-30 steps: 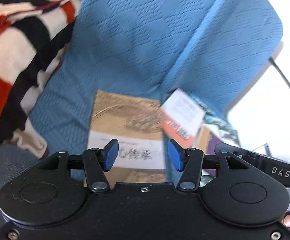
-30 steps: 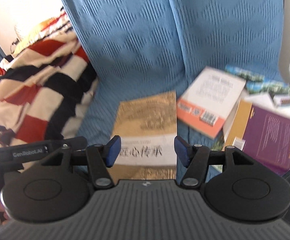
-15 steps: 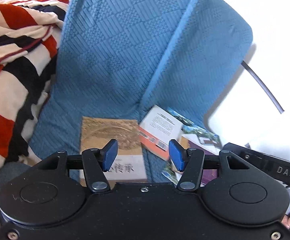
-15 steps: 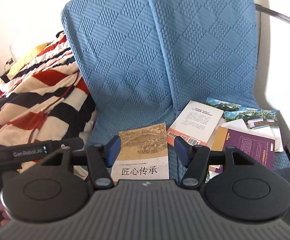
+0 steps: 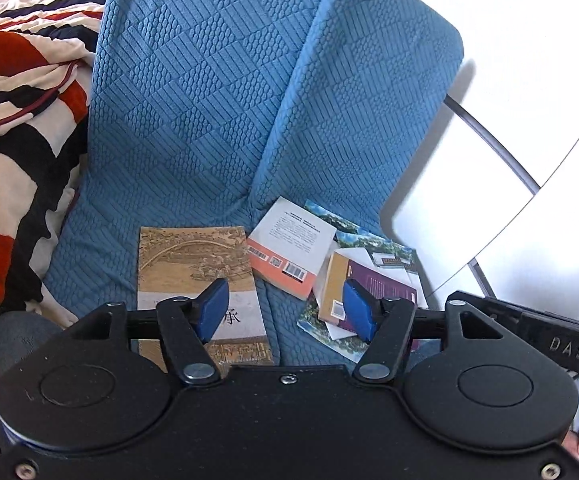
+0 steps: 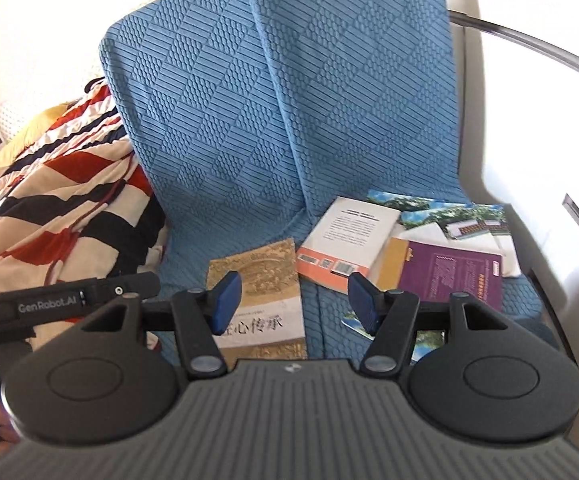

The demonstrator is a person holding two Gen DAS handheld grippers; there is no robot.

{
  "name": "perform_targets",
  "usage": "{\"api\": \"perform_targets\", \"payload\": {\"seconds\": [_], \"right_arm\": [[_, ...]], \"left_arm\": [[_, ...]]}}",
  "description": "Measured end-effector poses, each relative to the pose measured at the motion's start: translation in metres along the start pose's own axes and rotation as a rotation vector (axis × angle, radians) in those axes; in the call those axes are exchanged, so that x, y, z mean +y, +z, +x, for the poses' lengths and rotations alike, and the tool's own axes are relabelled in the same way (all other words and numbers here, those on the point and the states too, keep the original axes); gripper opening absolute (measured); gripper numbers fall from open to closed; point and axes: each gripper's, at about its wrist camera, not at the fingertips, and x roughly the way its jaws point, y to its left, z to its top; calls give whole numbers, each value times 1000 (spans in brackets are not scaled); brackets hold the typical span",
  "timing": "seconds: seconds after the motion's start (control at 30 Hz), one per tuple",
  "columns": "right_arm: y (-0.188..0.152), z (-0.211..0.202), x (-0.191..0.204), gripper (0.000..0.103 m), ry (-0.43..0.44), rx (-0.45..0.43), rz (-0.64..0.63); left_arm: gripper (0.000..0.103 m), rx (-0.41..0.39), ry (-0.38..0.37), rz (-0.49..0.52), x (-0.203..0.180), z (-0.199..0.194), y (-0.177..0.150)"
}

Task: Organize objects
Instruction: 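Withdraw both grippers up and away from the beige book, then move both grippers toward the purple book on the book pile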

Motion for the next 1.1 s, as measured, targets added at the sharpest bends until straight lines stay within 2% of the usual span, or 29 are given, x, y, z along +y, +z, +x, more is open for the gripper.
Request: {"api": "perform_targets", "payload": {"seconds": [0.1, 0.17, 0.33, 0.47, 0.53, 0.6, 0.63, 0.77, 1.1], "right_arm": [[-9, -5, -3, 63, -12, 15, -1], [-14, -6, -6, 69, -37, 25, 18], [-23, -10, -21, 69, -44, 37, 87], [-26, -16, -33, 69, -45, 24, 95], [-26, -18, -39, 73, -57, 17, 87], [-24, -19, -47, 97, -53, 11, 89], [-24, -20, -52, 102, -49, 3, 98], [-20, -20, -71, 103, -49, 3, 125], [-18, -13, -117, 103, -52, 25, 164]], "left_arm": [[69, 1, -16, -14, -8, -3, -6], [80, -6, -5, -20, -14, -5, -10], [82, -17, 16, -5, -25, -7, -15], [96, -27, 31, 10, -33, -8, -17], [102, -36, 38, 23, -40, -8, -18], [102, -45, 38, 28, -47, -7, -19], [102, -45, 35, 25, -49, -5, -20], [102, -32, 16, 5, -60, 4, -21], [102, 13, 7, 32, -96, 47, -24]]}}
